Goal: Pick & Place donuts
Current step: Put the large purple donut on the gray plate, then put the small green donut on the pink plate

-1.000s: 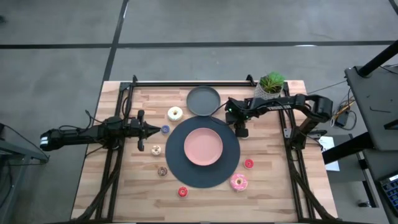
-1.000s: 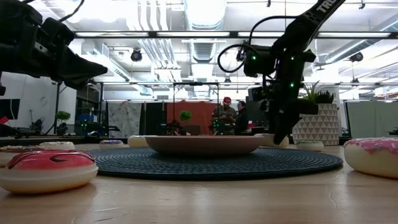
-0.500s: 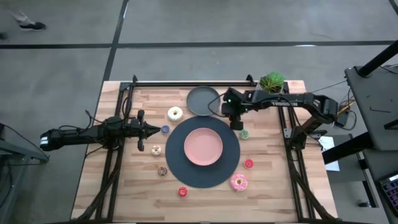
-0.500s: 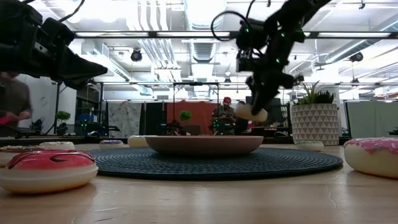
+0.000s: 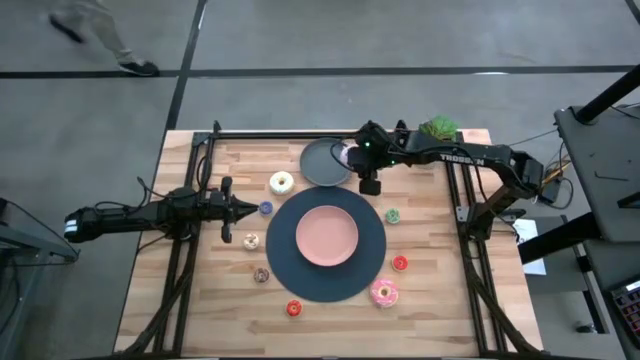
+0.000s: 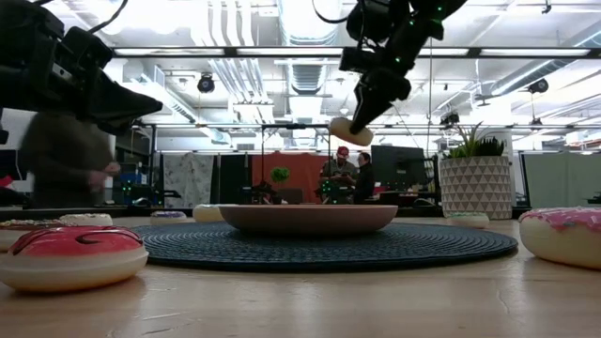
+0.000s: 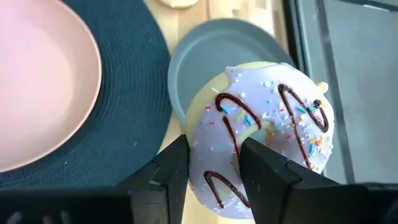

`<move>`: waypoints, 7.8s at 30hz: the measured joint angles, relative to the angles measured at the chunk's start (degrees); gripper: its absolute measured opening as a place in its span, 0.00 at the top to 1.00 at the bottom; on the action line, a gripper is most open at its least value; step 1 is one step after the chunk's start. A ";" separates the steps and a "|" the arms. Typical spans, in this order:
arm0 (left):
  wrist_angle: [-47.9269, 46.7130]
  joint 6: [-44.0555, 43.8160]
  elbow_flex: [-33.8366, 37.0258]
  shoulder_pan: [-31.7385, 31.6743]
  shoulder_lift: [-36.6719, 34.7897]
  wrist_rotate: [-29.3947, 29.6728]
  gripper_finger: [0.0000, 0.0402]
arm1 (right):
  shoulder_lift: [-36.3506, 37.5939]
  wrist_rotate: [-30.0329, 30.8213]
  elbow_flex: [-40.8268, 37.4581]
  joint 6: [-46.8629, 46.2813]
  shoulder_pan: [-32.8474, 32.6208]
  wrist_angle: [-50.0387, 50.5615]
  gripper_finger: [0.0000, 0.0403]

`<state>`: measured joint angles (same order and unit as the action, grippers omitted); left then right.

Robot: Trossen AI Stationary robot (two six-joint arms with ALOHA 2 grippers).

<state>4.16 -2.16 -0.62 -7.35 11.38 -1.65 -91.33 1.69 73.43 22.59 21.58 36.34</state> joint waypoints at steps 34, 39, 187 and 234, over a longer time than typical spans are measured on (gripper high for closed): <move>-0.13 -0.02 0.02 0.00 0.02 0.01 1.00 | -30.41 -0.13 32.69 2.04 6.31 6.55 0.70; -0.13 -0.02 0.02 -0.01 0.02 0.02 1.00 | -35.16 -0.17 37.63 2.05 7.62 8.83 0.68; -0.46 -0.02 0.00 -0.01 0.02 0.02 1.00 | 0.46 -0.55 6.16 -3.33 -5.67 11.94 0.55; -0.37 0.00 0.02 0.01 0.00 0.02 1.00 | 22.36 0.00 -9.36 -19.25 -35.73 18.77 0.54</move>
<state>3.79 -2.16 -0.60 -7.33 11.38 -1.63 -68.97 1.69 64.06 3.34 -14.14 55.11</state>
